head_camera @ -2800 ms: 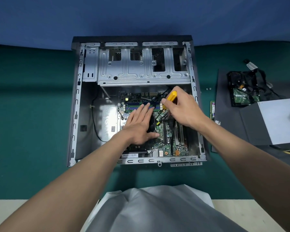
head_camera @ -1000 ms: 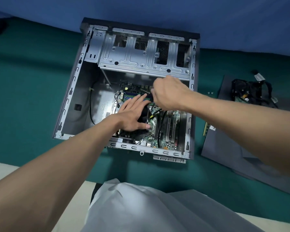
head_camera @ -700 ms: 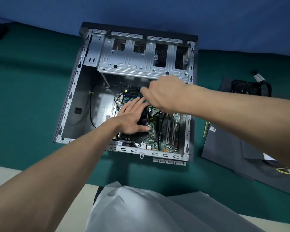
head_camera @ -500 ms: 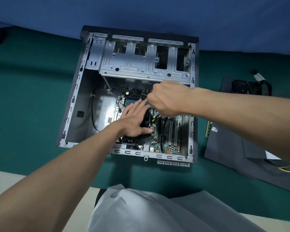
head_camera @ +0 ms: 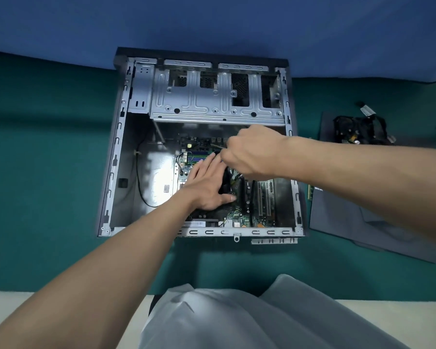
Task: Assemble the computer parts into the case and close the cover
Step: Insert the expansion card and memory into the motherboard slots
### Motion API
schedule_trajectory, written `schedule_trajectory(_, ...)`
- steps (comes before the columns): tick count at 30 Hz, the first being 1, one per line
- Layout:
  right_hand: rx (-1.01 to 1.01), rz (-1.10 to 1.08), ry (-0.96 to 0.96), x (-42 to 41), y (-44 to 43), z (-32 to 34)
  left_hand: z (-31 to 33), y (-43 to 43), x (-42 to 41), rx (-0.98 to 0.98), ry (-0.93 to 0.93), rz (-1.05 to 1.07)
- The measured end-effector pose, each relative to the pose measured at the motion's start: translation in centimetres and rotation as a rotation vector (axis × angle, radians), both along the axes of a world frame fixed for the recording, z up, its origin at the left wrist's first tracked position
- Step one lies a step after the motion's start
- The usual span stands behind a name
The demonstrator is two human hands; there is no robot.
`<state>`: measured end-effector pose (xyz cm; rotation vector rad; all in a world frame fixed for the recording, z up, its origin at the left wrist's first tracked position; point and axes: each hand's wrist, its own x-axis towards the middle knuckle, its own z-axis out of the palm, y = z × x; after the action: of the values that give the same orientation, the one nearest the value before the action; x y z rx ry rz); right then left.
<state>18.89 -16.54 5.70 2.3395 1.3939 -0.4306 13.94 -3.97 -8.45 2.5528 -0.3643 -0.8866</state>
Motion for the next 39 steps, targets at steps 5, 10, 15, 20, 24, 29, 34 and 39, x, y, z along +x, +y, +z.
schedule_trajectory(5,0.135,-0.855,0.258,0.8,1.1,-0.7,0.1,0.1,-0.1,-0.015,-0.014,-0.005)
schedule_trajectory(10,-0.123,-0.629,0.189,0.7,2.1,0.2,0.1,0.2,-0.1,-0.012,-0.031,0.002)
schedule_trajectory(15,-0.117,-0.020,-0.068,0.2,1.3,0.2,0.1,0.1,-0.2,-0.008,-0.040,-0.007)
schedule_trajectory(20,-0.019,-0.524,0.099,0.4,0.9,-0.5,0.0,0.2,-0.1,-0.015,-0.045,-0.008)
schedule_trajectory(24,-0.059,-0.882,0.230,1.0,1.5,-0.6,-0.1,0.1,-0.2,-0.019,-0.040,-0.011)
schedule_trajectory(29,-0.248,-0.282,0.048,0.6,1.4,-0.3,-0.1,0.2,-0.2,-0.018,-0.040,-0.011)
schedule_trajectory(34,-0.146,-0.099,0.008,0.6,1.1,-0.6,-0.1,0.2,-0.2,-0.005,-0.031,-0.013)
schedule_trajectory(39,0.059,-0.934,0.288,1.3,1.2,-1.5,0.2,0.1,-0.2,-0.015,-0.027,-0.009)
